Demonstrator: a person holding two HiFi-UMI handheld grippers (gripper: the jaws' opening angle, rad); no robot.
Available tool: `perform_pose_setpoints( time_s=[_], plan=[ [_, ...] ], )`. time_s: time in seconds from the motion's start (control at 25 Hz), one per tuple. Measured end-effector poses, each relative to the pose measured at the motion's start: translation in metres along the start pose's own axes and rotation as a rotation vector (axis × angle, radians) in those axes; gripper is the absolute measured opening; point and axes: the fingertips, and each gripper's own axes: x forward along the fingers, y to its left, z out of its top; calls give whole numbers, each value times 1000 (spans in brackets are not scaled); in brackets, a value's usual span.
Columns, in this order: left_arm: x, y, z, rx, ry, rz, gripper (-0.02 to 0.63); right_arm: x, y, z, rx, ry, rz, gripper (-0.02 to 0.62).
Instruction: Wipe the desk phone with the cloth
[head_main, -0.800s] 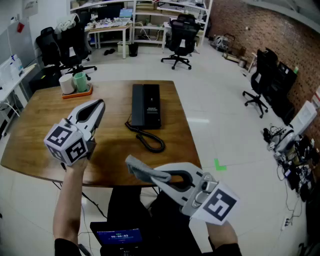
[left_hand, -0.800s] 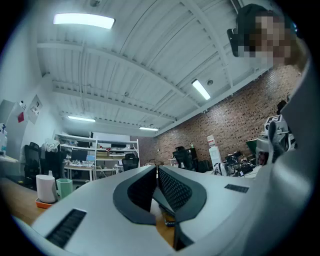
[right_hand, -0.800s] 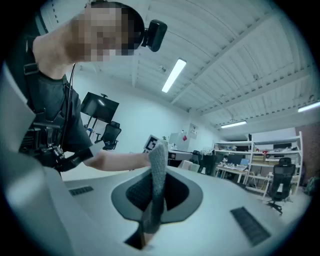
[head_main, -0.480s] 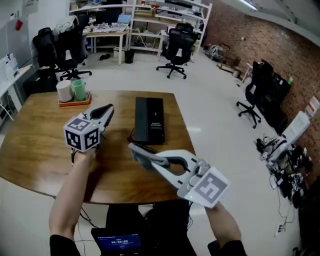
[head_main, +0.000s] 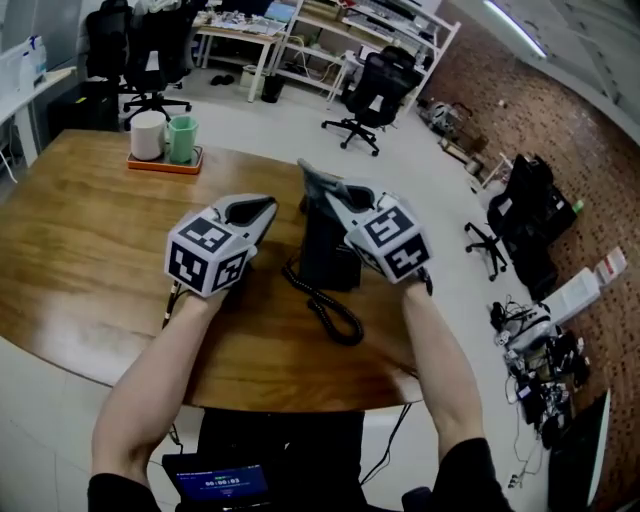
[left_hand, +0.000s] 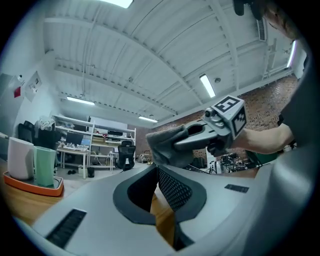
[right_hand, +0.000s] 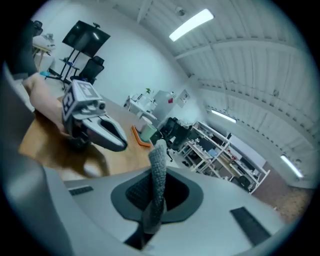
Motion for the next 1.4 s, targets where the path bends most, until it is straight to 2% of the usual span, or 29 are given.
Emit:
perform_pose_setpoints(
  time_s=[0.08,0.2,0.28,0.4,0.52,0.76,0.84,0.96,1.04,1.08,1.12,1.28,1.32,1.4],
  plan=[
    [1,0,-2,-2,3,1,0,24,-13,-3,-29,27,-28,25],
    [0,1,-5,-1,14,9,0,45,-21,0,-22,16,-50,25],
    [-1,1,-6,0,15,10,0,57,-21,-10,-38,55,-52,25],
    [0,-1,-5,-3,16,10,0,67,-19,-30,-81,135,-35,25],
    [0,1,-4,0,20,13,0,60,-9,-35,-109,157,1,25],
    [-1,2,-5,1,23,18,0,15,66,-40,-216,120,202,25],
    [-2,4,-5,0,22,21,0,-6,99,-43,-256,106,300,25],
    [-3,7,-6,-3,25,22,0,-39,148,-51,-351,125,505,25],
    [-3,7,-7,-4,27,22,0,-50,158,-53,-396,144,578,25],
    [-4,8,-8,-4,28,22,0,-48,150,-49,-380,132,560,25],
    [-4,8,-8,-4,28,23,0,-41,133,-39,-332,103,506,25],
    [-5,7,-10,-6,28,23,0,4,23,-4,-65,-25,116,25],
    [-5,5,-10,-6,29,22,0,13,1,-3,-17,-35,41,25],
    [-5,3,-10,-6,30,21,0,29,-25,-6,42,-23,-43,25]
  ],
)
